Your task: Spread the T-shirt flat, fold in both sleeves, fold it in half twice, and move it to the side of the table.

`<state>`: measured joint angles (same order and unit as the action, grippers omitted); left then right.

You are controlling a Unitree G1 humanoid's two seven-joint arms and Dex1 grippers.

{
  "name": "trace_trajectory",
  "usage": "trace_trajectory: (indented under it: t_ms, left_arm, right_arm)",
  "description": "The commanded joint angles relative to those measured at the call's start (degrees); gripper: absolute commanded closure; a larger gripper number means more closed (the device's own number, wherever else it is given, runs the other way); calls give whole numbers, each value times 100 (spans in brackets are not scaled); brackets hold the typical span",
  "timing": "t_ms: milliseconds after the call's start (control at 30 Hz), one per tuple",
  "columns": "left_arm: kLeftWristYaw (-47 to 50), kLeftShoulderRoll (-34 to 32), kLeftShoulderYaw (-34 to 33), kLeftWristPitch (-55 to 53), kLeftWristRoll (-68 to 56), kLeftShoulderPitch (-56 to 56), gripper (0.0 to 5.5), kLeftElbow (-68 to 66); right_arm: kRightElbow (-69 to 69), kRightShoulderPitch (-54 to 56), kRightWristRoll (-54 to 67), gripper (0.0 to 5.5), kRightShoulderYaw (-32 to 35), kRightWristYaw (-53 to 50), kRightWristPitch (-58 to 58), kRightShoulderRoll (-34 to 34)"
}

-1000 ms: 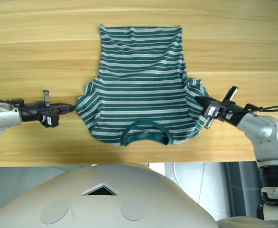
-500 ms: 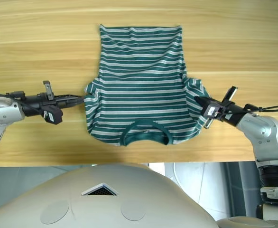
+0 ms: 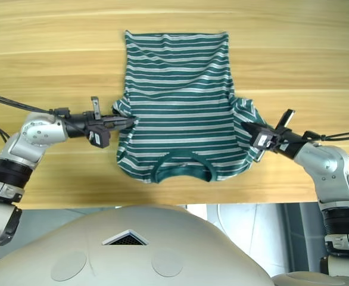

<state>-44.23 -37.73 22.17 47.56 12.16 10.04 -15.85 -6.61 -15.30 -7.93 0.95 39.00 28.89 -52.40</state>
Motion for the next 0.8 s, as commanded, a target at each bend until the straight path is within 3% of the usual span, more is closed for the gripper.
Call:
trace_trajectory:
  t_ms: [33,600,733,800]
  left_arm:
    - [20,255,195,-51,149,185,547,-66]
    - [1059,1276,574,-361,1235,638,547,-1241]
    - [592,1256,762,-342,818,455,550,-1149]
    - [351,1155,841,-326,618,403,519,-1080]
  right_arm:
    - [97,23,7,550,-45,60,-7,21]
    - [140,-17,46,550,-103,32,-5,41]
    - [230,5,181,531,101,-87,-27,65]
    - [302,36,272,507,268,-177,-61,87]
